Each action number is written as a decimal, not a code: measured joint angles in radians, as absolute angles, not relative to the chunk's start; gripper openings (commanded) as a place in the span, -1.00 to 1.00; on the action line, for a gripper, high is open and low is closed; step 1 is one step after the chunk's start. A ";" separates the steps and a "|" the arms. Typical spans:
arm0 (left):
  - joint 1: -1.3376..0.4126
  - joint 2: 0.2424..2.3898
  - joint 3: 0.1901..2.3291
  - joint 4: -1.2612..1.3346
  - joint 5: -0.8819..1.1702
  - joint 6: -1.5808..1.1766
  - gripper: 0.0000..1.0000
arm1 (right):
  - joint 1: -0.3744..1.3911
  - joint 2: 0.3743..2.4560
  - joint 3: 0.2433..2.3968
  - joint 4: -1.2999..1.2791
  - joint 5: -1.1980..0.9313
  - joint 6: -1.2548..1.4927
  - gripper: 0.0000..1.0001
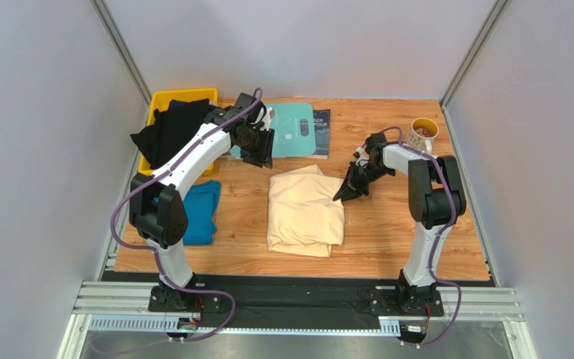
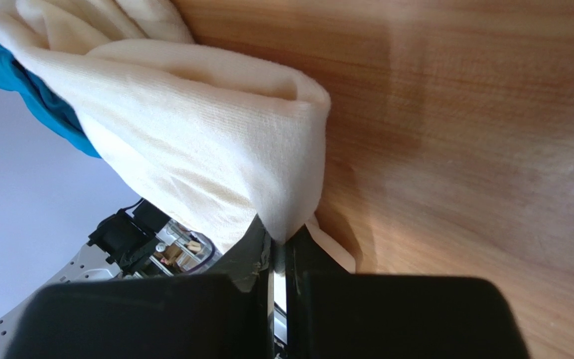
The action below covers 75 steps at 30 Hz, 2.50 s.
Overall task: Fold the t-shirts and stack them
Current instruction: Flatten out the tshirt
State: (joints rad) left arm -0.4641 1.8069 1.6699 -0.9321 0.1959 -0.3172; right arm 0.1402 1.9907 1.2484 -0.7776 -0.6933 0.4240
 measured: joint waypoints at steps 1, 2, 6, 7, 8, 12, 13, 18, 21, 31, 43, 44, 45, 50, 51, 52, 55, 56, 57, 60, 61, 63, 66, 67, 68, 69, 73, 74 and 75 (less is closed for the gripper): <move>-0.463 1.807 1.670 -0.933 0.196 -0.317 -0.15 | 0.141 1.988 1.261 -0.789 -0.688 0.421 -1.00; -0.461 1.807 1.670 -0.933 0.192 -0.317 -0.15 | 0.141 1.984 1.277 -0.805 -0.686 0.420 -1.00; -0.448 1.807 1.671 -0.939 0.153 -0.316 -0.15 | 0.144 1.969 1.424 -0.881 -0.688 0.422 -0.99; -0.441 1.807 1.674 -0.944 0.145 -0.316 -0.15 | 0.148 1.969 1.468 -0.893 -0.691 0.423 -1.00; -0.431 1.807 1.677 -0.947 0.138 -0.316 -0.15 | 0.152 1.969 1.526 -0.905 -0.700 0.427 -1.00; -0.370 1.807 1.691 -0.946 0.133 -0.327 -0.16 | 0.179 1.968 1.705 -0.912 -0.746 0.460 -0.99; -0.349 1.807 1.693 -0.946 0.133 -0.329 -0.16 | 0.192 1.968 1.738 -0.913 -0.755 0.474 -1.00; -0.270 1.806 1.728 -0.946 0.128 -0.336 -0.16 | 0.293 1.977 1.862 -0.937 -0.791 0.550 -1.00; -0.240 1.790 1.731 -0.949 0.123 -0.336 -0.16 | 0.379 2.012 1.982 -0.954 -0.820 0.611 -1.00; -0.093 1.665 1.713 -0.944 0.121 -0.338 -0.17 | 0.512 2.183 2.194 -0.957 -0.876 0.683 -0.37; -0.084 1.608 1.598 -0.946 0.118 -0.335 -0.17 | 0.540 2.292 2.178 -0.912 -0.809 0.731 0.16; -0.084 1.603 1.593 -0.946 0.118 -0.335 -0.17 | 0.541 2.292 2.172 -0.896 -0.805 0.736 0.15; -0.084 1.599 1.590 -0.946 0.118 -0.335 -0.17 | 0.541 2.292 2.167 -0.886 -0.801 0.739 0.16; -0.084 1.594 1.590 -0.945 0.124 -0.336 -0.18 | 0.541 2.289 2.157 -0.847 -0.768 0.746 0.12; -0.084 1.594 1.590 -0.945 0.126 -0.337 -0.19 | 0.541 2.289 2.156 -0.838 -0.767 0.752 0.05; -0.084 1.594 1.590 -0.945 0.128 -0.337 -0.19 | 0.542 2.289 2.153 -0.821 -0.768 0.760 0.01; -0.084 1.594 1.591 -0.945 0.128 -0.338 -0.19 | 0.548 2.289 2.152 -0.793 -0.773 0.777 -0.02; -0.084 1.594 1.591 -0.946 0.127 -0.338 -0.19 | 0.550 2.289 2.153 -0.786 -0.777 0.782 -0.02; -0.084 1.594 1.592 -0.946 0.125 -0.338 -0.20 | 0.554 2.289 2.156 -0.778 -0.783 0.789 -0.02; -0.084 1.594 1.602 -0.947 0.120 -0.337 -0.19 | 0.567 2.299 2.172 -0.746 -0.830 0.818 -0.05; -0.084 1.594 1.605 -0.947 0.119 -0.337 -0.20 | 0.570 2.305 2.175 -0.726 -0.849 0.831 -0.14; -0.084 1.594 1.610 -0.946 0.117 -0.336 -0.21 | 0.579 2.327 2.185 -0.680 -0.901 0.862 -0.29; -0.081 1.594 1.610 -0.949 0.111 -0.334 -0.21 | 0.599 2.389 2.223 -0.635 -0.962 0.902 -0.33; -0.080 1.594 1.610 -0.951 0.109 -0.334 -0.22 | 0.608 2.410 2.236 -0.625 -0.978 0.912 -0.33; -0.078 1.594 1.610 -0.953 0.109 -0.334 -0.22 | 0.618 2.429 2.244 -0.618 -0.992 0.921 -0.33; -0.076 1.594 1.610 -0.954 0.105 -0.334 -0.22 | 0.630 2.447 2.246 -0.613 -1.007 0.929 -0.31; -0.069 1.594 1.610 -0.958 0.093 -0.333 -0.22 | 0.660 2.469 2.243 -0.613 -1.034 0.937 -0.35; -0.068 1.594 1.610 -0.959 0.090 -0.333 -0.22 | 0.664 2.469 2.243 -0.611 -1.034 0.937 -0.90; -0.067 1.594 1.610 -0.960 0.088 -0.333 -0.22 | 0.667 2.463 2.239 -0.598 -1.034 0.932 -0.99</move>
